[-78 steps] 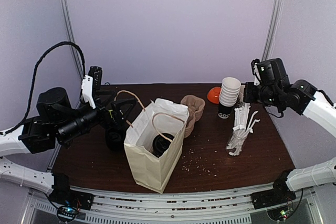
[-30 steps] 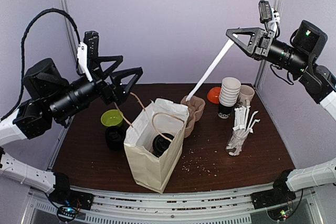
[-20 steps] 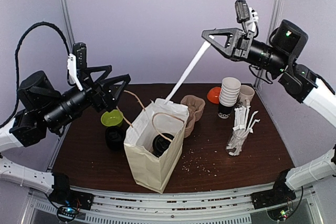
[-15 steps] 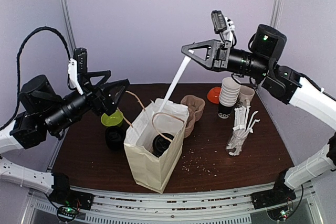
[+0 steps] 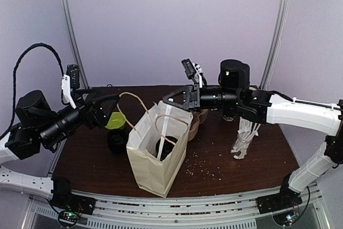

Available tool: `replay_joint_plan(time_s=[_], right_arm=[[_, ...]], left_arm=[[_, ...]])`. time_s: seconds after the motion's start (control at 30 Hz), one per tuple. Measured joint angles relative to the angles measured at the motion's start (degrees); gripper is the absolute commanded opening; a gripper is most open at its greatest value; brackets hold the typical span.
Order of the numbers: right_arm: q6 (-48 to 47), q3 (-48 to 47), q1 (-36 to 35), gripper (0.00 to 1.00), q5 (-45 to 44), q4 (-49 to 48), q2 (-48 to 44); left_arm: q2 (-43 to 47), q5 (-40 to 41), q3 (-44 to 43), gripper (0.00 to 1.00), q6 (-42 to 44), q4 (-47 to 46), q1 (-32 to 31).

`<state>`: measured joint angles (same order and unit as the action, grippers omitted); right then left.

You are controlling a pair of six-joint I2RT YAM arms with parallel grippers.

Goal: Pack the takeout coffee

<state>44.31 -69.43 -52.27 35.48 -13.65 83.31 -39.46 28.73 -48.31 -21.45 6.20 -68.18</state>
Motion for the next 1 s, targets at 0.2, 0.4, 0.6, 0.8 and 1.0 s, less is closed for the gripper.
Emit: replay_joint_plan(time_s=[0.2,0.4,0.6,0.8,1.0], right_arm=[[2.8,0.1,-1.5,0.00,2.7,-1.2,4.7],[-0.4,-4.1,-2.8,0.52,3.6,5.6,6.2],[-4.5,-7.8,-3.1,0.67,3.1,11.8,5.8],[-10.2,-15.4,-3.0,0.71,-0.3,21.8,4.3],[-17.1,-20.1,-1.6,0.74,-11.0,30.8,-3.4]], left_arm=[[1.4,1.0,1.0,0.98,-1.9,1.8,0.0],[1.5,1.1,1.6,0.98,-2.7,2.1,0.0],[1.1,1.1,1.9,0.98,-2.8,2.1,0.0],[0.5,1.1,1.9,0.98,-3.1,2.8,0.0],[1.5,2.5,1.9,0.98,-3.9,5.6,0.0]])
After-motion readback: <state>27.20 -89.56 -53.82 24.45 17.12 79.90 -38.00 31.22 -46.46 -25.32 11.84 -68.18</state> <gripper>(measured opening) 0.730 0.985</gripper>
